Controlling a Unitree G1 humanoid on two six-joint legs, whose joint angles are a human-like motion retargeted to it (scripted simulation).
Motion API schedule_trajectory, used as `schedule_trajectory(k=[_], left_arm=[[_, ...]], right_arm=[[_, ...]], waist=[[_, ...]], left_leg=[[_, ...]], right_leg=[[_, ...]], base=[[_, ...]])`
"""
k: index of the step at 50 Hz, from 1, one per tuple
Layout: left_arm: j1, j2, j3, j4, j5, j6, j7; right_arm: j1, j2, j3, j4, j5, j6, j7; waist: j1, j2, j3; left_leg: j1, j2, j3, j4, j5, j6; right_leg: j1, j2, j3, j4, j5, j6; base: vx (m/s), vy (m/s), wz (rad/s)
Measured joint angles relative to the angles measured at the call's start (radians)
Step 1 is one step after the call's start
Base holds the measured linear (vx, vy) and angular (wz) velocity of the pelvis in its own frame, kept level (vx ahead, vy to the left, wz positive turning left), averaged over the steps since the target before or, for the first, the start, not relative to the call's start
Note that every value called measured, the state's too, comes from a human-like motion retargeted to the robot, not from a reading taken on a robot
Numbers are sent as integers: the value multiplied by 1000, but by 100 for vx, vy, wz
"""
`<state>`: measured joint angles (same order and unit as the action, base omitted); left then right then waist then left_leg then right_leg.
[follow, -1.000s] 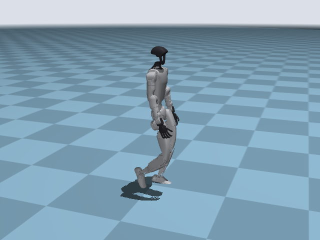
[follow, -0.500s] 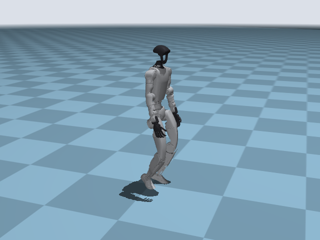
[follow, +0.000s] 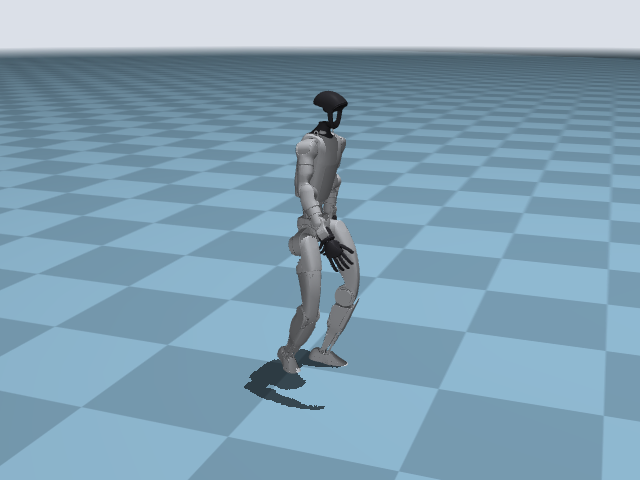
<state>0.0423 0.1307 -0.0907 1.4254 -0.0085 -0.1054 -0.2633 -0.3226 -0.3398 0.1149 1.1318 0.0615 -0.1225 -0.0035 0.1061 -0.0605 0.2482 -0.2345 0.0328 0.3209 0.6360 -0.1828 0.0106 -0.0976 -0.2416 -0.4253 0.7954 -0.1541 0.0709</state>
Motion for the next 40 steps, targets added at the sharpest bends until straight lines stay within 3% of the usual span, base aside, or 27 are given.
schedule_trajectory(k=[9, 15, 22, 30, 35, 40], left_arm=[[-29, 48, -8, -66, 35, -10, 22], [-104, 112, 6, -148, 48, -17, 60], [-183, 164, 20, -268, 26, -40, 135], [-217, 165, 22, -343, 15, -57, 182], [-195, 121, 12, -312, 5, -42, 166], [-139, 67, 1, -204, 22, -9, 120]], right_arm=[[80, -6, -13, 29, -69, 12, 6], [142, 4, -36, 96, -108, 32, 39], [213, 18, -58, 159, -113, 46, 43], [254, 41, -83, 168, -86, 49, 5], [249, 43, -79, 132, -68, 42, -29], [209, 46, -46, 78, -79, 35, -45]], waist=[[-124, -57, 30], [-186, -65, 45], [-220, -57, 39], [-204, -52, 8], [-171, -50, -7], [-121, -29, 3]], left_leg=[[219, -219, -56, -313, -44, 64], [313, -272, -103, -440, -14, 69], [344, -271, -141, -506, 34, 44], [327, -245, -161, -516, 63, 20], [271, -216, -156, -381, 9, 14], [151, -143, -137, -47, -118, 9]], right_leg=[[-161, -221, 141, 414, 139, 14], [-239, -249, 219, 519, 134, 6], [-278, -209, 221, 497, 59, -9], [-241, -118, 180, 309, 4, 3], [-145, -46, 167, 129, -80, -1], [-45, 26, 153, 9, -199, -33]], base=[[11, 12, -3], [9, 7, 4], [3, 0, 2], [3, -7, -4], [4, -12, -9], [3, -8, -13]])
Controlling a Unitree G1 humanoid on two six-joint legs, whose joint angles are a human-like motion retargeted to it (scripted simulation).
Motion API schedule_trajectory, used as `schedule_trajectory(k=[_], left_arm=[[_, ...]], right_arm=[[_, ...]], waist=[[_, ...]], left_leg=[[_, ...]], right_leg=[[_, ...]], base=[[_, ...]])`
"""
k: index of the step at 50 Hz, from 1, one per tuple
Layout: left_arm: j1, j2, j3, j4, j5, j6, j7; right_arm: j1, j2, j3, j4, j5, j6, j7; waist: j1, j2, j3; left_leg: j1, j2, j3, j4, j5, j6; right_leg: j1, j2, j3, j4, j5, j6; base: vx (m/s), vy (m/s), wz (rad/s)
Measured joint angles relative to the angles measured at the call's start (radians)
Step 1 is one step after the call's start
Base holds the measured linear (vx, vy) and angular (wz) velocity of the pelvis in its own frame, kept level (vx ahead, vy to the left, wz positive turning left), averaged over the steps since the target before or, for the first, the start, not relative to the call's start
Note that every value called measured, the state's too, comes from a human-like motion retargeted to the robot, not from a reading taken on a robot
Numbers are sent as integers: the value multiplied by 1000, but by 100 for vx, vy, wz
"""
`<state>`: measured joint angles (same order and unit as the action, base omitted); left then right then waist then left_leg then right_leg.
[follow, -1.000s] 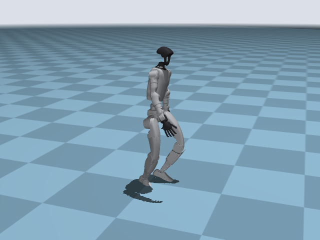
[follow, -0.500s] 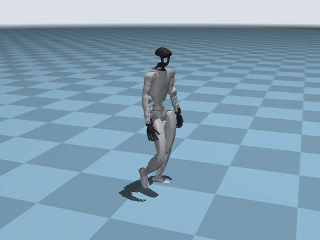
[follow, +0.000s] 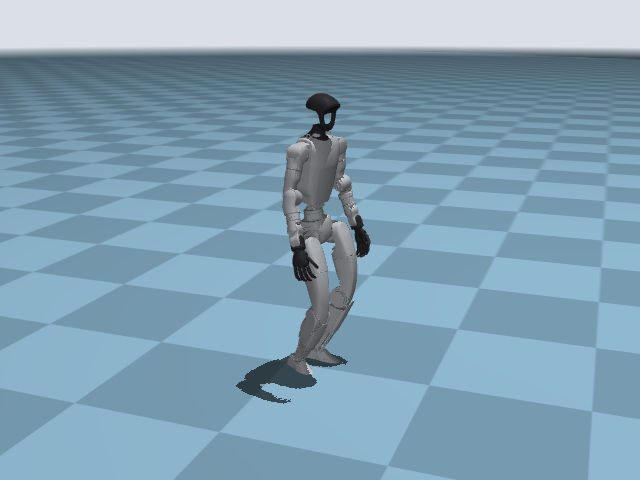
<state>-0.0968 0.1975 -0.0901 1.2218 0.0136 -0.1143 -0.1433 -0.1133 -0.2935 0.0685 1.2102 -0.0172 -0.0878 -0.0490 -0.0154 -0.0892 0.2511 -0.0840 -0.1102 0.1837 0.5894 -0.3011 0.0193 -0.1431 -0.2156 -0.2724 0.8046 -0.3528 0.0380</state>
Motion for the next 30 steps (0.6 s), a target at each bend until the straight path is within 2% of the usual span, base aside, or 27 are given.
schedule_trajectory(k=[5, 10, 14, 18, 24, 27, 30], left_arm=[[45, -42, -11, 122, 40, 30, -62], [90, -59, 4, 176, 40, 44, -99], [117, -64, 17, 171, 18, 41, -98], [112, -59, 8, 126, 5, 40, -66], [44, -11, -29, 20, 23, 24, 27], [1, 13, -34, -35, 31, 17, 76], [-31, 29, -36, -78, 31, 8, 108]], right_arm=[[-81, -11, 38, -41, -21, 4, -14], [-119, -19, 43, -62, -18, 6, -31], [-97, -19, 49, -63, -25, 3, -31], [-71, -23, 68, -51, -48, -1, -26], [-35, -21, 82, -15, -80, -2, -27], [-21, -10, 90, 8, -99, 0, -24], [-7, 2, 102, 25, -109, 6, -19]], waist=[[55, 69, 21], [98, 109, 1], [93, 106, -15], [50, 66, -12], [-19, 24, 18], [-47, 9, 29], [-64, 6, 36]], left_leg=[[-157, 195, 51, 428, -39, 1], [-185, 291, 86, 500, -36, 15], [-75, 239, 121, 297, -15, 4], [84, 94, 139, -28, 42, -5], [252, -56, 83, -348, 18, 24], [309, -92, 56, -470, 47, 30], [343, -100, 35, -550, 78, 24]], right_leg=[[49, 104, -40, -48, -67, -55], [61, 142, -81, -113, -25, -62], [45, 70, -128, -59, 52, -50], [-58, -101, -130, 186, 157, -40], [-268, -283, -72, 525, 175, -65], [-372, -324, -54, 568, 185, -61], [-451, -325, -76, 513, 199, -44]], base=[[0, 0, 0], [5, 4, 8], [8, 10, 14], [5, 18, 20], [-1, 23, 31], [-7, 21, 37], [-10, 16, 28]])
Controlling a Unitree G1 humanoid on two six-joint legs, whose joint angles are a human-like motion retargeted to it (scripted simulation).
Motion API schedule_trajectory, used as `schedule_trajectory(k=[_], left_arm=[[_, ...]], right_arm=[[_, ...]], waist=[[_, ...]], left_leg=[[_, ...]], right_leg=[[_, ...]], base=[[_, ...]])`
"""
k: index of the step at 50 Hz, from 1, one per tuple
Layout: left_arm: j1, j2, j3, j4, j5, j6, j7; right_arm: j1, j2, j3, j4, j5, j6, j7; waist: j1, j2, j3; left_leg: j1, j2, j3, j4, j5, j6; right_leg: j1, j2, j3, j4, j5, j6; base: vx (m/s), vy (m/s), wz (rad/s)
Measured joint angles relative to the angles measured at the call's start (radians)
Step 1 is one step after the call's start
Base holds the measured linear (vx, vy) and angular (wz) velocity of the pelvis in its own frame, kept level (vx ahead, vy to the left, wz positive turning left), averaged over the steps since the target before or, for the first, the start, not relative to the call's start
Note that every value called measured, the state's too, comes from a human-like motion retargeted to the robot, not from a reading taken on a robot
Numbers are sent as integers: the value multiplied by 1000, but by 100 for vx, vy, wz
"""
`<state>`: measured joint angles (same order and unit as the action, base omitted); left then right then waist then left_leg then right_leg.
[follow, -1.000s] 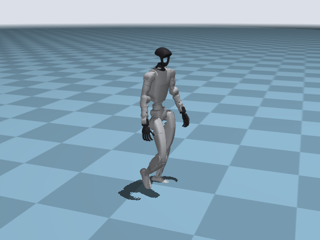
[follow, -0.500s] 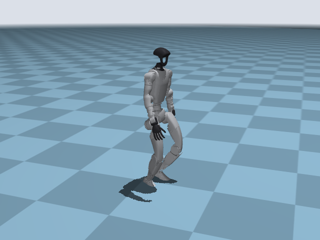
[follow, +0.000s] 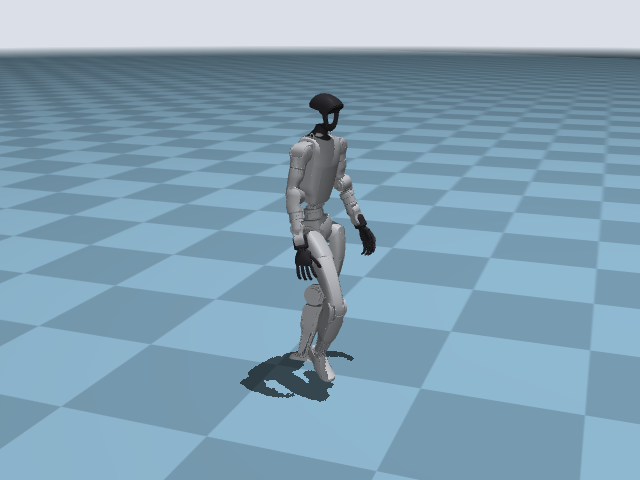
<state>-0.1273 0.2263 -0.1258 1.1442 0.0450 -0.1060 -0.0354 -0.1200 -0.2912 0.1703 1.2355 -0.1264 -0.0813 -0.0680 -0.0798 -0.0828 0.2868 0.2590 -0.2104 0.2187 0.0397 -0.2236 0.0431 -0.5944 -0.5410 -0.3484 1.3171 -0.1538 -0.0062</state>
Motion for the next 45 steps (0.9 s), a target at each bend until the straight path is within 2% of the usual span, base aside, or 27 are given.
schedule_trajectory(k=[5, 11, 18, 26, 33, 45], left_arm=[[-23, 4, -23, -28, 15, -10, 13], [16, -2, -54, 23, 54, -1, -17], [113, -28, -64, 134, 81, 29, -88], [190, -31, -53, 201, 121, 51, -146], [195, -31, -57, 199, 129, 57, -144], [64, -22, -86, 104, 95, 48, -78]], right_arm=[[17, 13, 16, 16, -6, 12, 18], [29, 19, 14, 17, 1, 12, 24], [40, 27, 8, -3, 17, -6, 13], [37, 20, 5, -34, -1, -14, -6], [33, 18, -9, -23, 7, -7, -25], [67, 72, -9, 81, 27, 7, -31]], waist=[[-8, 5, -3], [-1, 3, -10], [5, -11, -15], [4, -19, -31], [-9, 2, -64], [-80, 37, -100]], left_leg=[[22, 17, -16, -66, 34, -13], [15, 29, -34, -70, 46, -18], [-11, 18, -61, -33, 35, -3], [-76, 3, -74, 74, -19, 29], [-135, 21, -75, 120, -38, 31], [-144, 52, -90, 106, 8, -18]], right_leg=[[-82, 41, -71, -185, 20, 43], [-106, 75, -80, -237, 18, 43], [-73, 71, 32, 2, 10, -31], [-84, 88, 238, 338, 9, -66], [-155, 163, 347, 525, -24, -67], [-259, 291, 400, 672, -96, -108]], base=[[-11, 10, 19], [-6, 4, 14], [0, 0, 0], [-1, 2, 8], [-1, 2, 6], [5, 0, 9]])
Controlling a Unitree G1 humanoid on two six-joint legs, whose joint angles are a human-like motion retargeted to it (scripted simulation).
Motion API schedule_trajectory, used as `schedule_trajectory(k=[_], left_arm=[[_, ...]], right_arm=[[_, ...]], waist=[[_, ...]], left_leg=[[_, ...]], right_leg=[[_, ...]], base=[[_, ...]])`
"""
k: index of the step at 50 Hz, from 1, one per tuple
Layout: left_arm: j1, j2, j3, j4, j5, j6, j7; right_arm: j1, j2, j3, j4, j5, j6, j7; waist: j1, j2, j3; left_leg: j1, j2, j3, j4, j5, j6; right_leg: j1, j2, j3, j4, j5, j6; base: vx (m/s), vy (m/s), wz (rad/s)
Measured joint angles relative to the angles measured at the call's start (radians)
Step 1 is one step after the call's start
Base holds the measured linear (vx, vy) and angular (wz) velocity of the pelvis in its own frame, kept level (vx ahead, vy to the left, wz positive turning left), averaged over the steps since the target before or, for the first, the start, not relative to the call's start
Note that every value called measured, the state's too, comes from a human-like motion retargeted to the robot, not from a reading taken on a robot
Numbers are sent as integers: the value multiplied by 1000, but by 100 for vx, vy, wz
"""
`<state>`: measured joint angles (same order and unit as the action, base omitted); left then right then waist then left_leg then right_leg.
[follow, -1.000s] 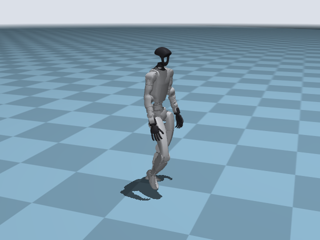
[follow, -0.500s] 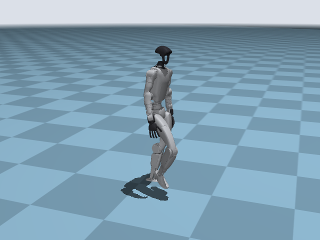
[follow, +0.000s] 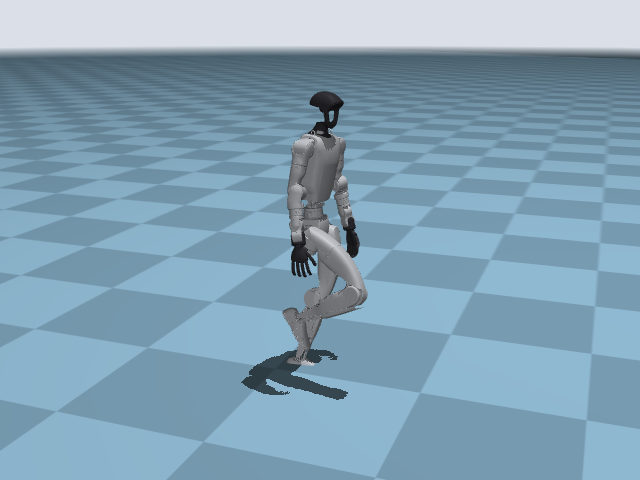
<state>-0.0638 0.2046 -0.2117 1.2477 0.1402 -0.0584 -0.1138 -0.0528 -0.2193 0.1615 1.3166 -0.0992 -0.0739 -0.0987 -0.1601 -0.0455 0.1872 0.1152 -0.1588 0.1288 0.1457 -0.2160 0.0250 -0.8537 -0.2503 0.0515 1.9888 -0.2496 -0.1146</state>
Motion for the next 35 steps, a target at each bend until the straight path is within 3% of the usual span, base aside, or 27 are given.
schedule_trajectory(k=[12, 20, 25, 30, 32, 35], left_arm=[[-197, 35, 6, -239, -51, -53, 67], [-267, 44, 29, -410, -107, -91, 118], [-269, 38, 14, -435, -142, -106, 127], [-226, 12, -15, -355, -146, -107, 120], [-198, -12, -27, -276, -128, -101, 106], [-139, -44, -54, -136, -88, -79, 75]], right_arm=[[86, 52, 11, 79, 6, 8, 21], [117, 74, -1, 85, 52, 14, 15], [107, 59, -5, 78, 95, 18, -3], [73, 44, 3, 70, 114, 18, -20], [39, 41, 15, 74, 118, 17, -14], [-23, 34, 47, 60, 129, 15, 7]], waist=[[-68, 27, -20], [-102, 24, -31], [-114, 13, -44], [-107, 22, -56], [-98, 51, -56], [-72, 90, -56]], left_leg=[[19, 29, -7, 28, 45, -51], [66, 18, -26, 48, 94, -69], [82, 2, -56, 114, 53, -58], [41, 16, -68, 309, -36, -57], [-27, 68, -48, 484, 2, -82], [-177, 170, -11, 812, 146, -123]], right_leg=[[-100, 122, -20, -8, 20, 0], [-29, 126, -116, -316, 24, 3], [101, 136, -169, -595, 21, 32], [254, 163, -205, -812, -61, 19], [311, 196, -230, -891, -106, -5], [374, 250, -257, -994, -139, -30]], base=[[14, 0, 19], [32, -9, 36], [44, -14, 38], [41, -13, 25], [31, -10, 16], [22, -6, 8]])
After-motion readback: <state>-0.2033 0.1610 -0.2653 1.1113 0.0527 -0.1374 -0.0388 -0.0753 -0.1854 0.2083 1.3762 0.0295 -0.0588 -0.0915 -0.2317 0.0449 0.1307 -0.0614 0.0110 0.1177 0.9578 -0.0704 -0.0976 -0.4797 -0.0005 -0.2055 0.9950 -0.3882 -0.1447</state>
